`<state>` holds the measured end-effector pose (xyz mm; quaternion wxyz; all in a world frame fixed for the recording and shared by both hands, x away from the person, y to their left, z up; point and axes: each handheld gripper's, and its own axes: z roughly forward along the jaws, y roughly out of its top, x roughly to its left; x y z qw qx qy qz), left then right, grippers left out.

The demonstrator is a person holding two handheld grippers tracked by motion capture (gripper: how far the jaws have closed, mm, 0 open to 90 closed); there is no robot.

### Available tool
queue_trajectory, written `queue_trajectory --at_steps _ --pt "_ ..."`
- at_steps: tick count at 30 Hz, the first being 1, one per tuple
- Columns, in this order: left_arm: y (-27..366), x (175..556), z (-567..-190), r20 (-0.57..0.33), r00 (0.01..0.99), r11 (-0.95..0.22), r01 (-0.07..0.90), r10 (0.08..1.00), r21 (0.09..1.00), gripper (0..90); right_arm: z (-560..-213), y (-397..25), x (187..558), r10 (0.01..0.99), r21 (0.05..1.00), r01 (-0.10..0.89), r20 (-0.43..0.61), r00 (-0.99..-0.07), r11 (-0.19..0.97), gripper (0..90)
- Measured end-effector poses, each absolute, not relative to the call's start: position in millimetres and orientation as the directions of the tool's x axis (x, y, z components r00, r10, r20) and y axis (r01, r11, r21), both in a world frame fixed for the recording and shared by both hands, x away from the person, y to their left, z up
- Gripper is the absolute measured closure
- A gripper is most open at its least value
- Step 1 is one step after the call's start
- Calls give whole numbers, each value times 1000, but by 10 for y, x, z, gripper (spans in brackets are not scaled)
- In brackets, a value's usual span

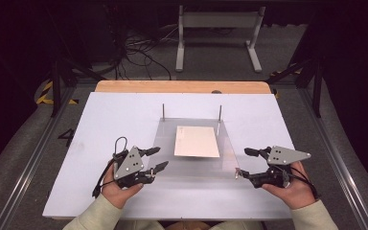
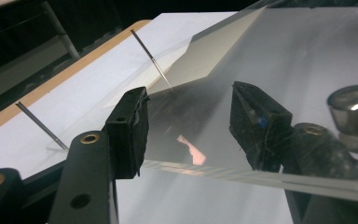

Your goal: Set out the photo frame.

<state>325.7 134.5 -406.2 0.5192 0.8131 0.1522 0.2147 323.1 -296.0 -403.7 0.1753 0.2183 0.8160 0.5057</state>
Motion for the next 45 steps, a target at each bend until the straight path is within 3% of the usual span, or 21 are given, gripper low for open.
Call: queue_trajectory --at_steps 7,11,18,20,22,26,34,45 --pt "1340 3256 -4061 191 863 -415 23 468 910 462 -4030 -2826 3221 498 919 84 -130 -857 384 164" --pt "1340 3260 -4058 189 865 -413 23 465 910 462 -3985 -2746 3205 472 930 0 -186 -862 367 162" --pt "1334 3263 -4059 187 866 -412 23 463 911 463 -3989 -2631 3210 432 928 -43 -213 -877 370 190" --pt "1333 3265 -4058 187 867 -411 23 463 911 464 -3990 -2601 3216 418 927 -55 -220 -882 371 256" --pt "1332 3265 -4055 189 866 -409 19 462 912 482 -3992 -2596 3229 401 927 -67 -224 -888 370 380" --pt "1299 3227 -4032 247 857 -442 -25 452 897 532 -4008 -2602 3249 379 938 -54 -191 -905 343 482" --pt "1286 3256 -3954 240 854 -431 -20 462 902 558 -3938 -2600 3259 391 941 -83 -216 -895 329 560" --pt "1284 3366 -3761 248 841 -412 -33 480 911 568 -3721 -2582 3361 418 938 -99 -239 -876 331 578"
